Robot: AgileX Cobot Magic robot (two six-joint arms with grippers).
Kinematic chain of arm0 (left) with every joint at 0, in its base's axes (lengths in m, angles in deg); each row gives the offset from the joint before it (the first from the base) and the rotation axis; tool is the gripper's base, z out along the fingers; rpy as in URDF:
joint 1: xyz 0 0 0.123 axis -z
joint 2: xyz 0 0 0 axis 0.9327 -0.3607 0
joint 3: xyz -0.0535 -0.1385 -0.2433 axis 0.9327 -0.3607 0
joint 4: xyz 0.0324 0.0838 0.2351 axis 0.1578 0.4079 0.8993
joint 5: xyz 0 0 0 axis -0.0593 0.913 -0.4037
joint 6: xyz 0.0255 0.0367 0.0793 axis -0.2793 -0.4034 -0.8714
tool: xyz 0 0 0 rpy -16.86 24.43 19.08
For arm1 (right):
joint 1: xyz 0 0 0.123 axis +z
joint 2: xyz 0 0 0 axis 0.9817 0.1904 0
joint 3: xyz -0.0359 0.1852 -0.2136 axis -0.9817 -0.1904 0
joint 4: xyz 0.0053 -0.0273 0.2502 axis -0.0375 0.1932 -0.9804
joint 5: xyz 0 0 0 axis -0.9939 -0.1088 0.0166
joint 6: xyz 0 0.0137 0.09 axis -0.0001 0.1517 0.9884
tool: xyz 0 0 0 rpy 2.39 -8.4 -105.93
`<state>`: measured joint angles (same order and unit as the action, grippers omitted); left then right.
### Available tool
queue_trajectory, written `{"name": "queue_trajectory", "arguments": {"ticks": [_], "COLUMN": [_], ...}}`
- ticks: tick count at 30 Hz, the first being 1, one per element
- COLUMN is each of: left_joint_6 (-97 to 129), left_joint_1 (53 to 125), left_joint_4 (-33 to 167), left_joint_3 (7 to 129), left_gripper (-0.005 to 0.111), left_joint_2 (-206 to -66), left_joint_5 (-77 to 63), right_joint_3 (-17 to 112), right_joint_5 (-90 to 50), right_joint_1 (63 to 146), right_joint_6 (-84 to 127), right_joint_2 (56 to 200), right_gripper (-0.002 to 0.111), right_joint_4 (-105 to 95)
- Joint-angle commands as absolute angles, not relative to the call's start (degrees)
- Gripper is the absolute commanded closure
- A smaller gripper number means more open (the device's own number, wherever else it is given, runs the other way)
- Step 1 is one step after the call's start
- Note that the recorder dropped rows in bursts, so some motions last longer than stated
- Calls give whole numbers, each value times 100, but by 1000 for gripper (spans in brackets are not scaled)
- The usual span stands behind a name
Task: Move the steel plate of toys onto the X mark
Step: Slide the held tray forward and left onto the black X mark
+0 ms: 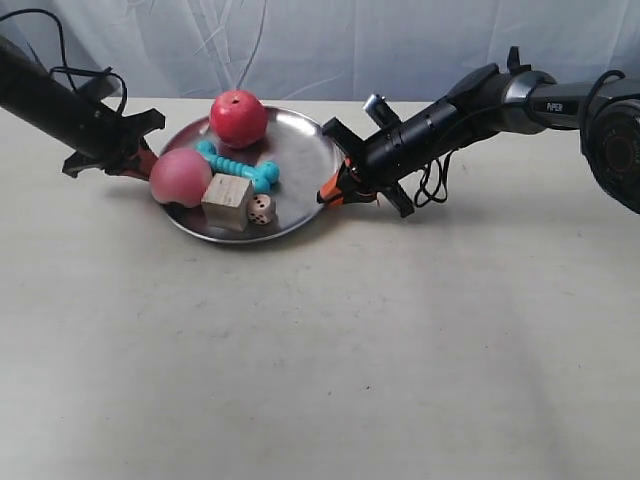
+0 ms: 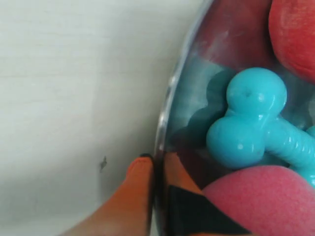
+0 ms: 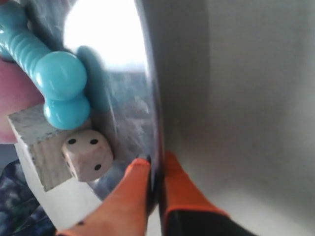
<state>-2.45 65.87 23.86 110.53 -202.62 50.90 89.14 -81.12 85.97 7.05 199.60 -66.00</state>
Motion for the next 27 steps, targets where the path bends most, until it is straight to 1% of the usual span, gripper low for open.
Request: {"name": "queue_trajectory", "arguments": {"ticks": [1,7,14,17,27], "left_joint_6": [-129,137,106,38,-114], "left_joint_1": [6729,6729,6729,6729,6741], "left_joint_4": [2241,2689,2726,2726,2715], "left_joint_3": [11031,10795,10266,10051,9169], "left_gripper": [107,107,107,107,107], "left_joint_2": [-19945,-19838,-19778,-19635,-19071], "left_joint_5": [5789,5879,5939,5902,5599], "right_joint_3": [8945,8945,8945,8945,8929], "right_joint_5": [-8658,-8995,-8995,-8995,-8995], "right_joint_1": [8712,8742,9050,9173,9230], "right_joint_6": [587,617,786,899,961], "right_joint_2": [19787,19787,19774,19774,19555], "right_gripper": [109,109,109,109,109], "right_joint_4": [-7424,-7414,-6915,-6506,-6187]}}
